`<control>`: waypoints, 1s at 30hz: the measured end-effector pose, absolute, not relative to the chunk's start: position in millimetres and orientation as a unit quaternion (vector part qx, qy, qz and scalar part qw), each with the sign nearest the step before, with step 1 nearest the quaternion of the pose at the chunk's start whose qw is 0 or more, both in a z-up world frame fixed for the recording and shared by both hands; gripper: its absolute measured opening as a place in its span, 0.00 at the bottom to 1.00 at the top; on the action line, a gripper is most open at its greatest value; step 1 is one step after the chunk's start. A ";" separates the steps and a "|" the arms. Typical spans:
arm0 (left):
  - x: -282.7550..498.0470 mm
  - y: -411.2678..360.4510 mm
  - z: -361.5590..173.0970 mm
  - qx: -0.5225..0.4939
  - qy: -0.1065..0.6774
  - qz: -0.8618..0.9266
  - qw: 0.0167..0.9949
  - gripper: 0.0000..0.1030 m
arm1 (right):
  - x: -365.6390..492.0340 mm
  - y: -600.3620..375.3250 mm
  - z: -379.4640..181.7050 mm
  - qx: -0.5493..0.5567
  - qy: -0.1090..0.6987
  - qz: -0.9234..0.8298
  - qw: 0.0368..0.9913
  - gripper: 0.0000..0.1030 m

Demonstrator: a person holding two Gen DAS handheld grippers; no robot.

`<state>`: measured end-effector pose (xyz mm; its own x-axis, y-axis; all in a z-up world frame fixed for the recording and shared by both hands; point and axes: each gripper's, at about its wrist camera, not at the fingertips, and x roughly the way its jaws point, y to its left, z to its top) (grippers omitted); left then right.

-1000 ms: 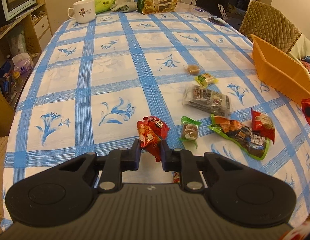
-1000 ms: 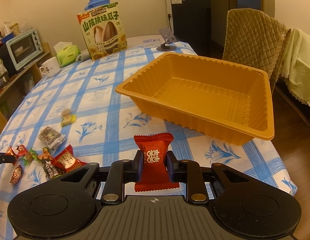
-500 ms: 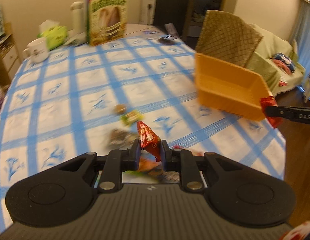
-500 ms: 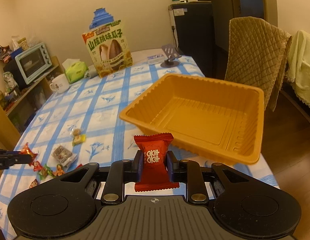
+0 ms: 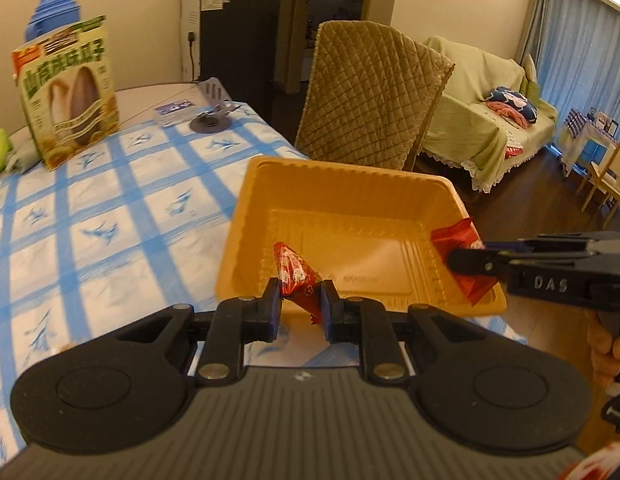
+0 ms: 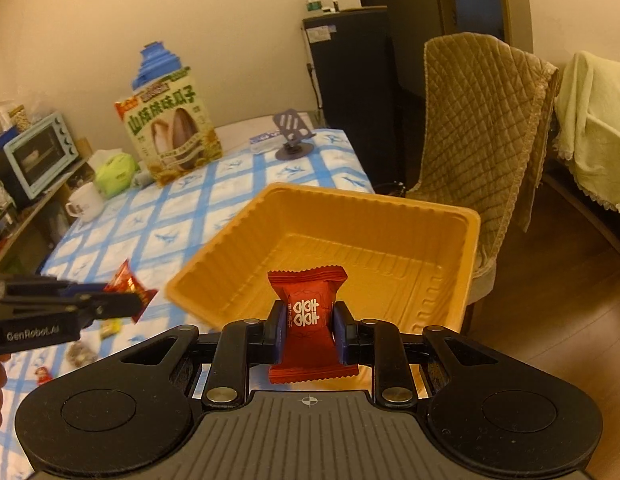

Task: Organize snacks
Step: 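Carry both candies over the orange tray and open both tools to drop them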

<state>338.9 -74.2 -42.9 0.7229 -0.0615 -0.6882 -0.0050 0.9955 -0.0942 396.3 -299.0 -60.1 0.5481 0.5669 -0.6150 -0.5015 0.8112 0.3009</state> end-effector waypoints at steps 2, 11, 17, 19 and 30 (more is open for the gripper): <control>357.7 -83.0 -48.2 -0.041 0.378 -0.018 0.925 0.18 | 407.8 -301.8 -65.6 0.045 0.371 0.303 0.877 0.24; 409.9 -109.9 -71.0 -0.034 0.407 -0.020 0.913 0.18 | 446.9 -308.3 -84.3 0.046 0.389 0.305 0.868 0.24; 424.6 -112.6 -75.7 -0.041 0.411 -0.010 0.911 0.19 | 461.7 -311.9 -89.7 0.050 0.396 0.313 0.862 0.24; 425.4 -111.0 -76.5 -0.044 0.413 -0.001 0.910 0.22 | 464.3 -312.6 -90.8 0.050 0.397 0.316 0.860 0.24; 415.0 -102.3 -69.5 -0.070 0.412 0.034 0.908 0.53 | 481.0 -303.9 -99.8 0.048 0.402 0.331 0.852 0.24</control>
<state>415.0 -102.3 -69.5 0.6582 0.0045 -0.7528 -0.1191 0.9880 -0.0983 481.0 -303.9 -99.8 0.4569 0.6031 -0.6539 -0.5264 0.7759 0.3477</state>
